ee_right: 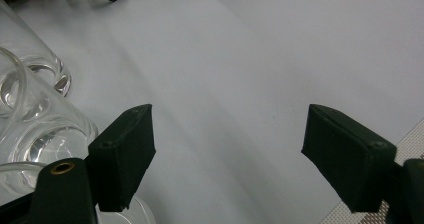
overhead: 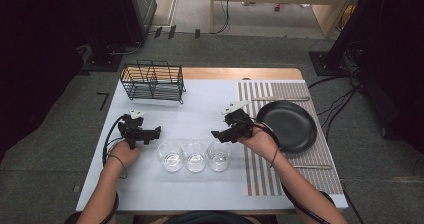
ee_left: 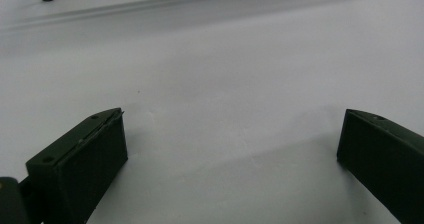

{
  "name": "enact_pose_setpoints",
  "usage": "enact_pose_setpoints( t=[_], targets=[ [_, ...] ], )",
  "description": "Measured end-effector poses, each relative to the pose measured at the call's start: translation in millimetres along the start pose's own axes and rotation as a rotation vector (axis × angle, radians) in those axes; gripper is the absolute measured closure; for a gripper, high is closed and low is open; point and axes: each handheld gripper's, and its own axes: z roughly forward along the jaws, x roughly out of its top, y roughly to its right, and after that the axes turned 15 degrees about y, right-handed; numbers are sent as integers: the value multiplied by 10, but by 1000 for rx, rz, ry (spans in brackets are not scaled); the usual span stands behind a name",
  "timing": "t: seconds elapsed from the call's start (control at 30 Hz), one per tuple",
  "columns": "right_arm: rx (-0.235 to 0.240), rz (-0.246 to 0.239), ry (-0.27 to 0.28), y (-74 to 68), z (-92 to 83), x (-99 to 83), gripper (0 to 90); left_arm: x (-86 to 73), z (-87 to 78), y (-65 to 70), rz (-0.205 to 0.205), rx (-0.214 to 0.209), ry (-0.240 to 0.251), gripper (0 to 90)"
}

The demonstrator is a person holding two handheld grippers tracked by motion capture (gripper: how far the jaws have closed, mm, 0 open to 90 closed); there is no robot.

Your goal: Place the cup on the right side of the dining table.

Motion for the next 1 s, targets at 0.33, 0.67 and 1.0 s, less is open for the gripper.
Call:
enact_pose_setpoints(
  t=[0.33,0.67,1.0],
  targets=[
    [19,-7,11,-20,-43,22,209,0,0,0,0,0,0,0],
    [41,-12,24,-47,-81,48,208,1,0,-1,1,0,-1,0],
    [67,-1,38,-65,-114,63,171,1,0,-1,0,0,-1,0]
  ],
)
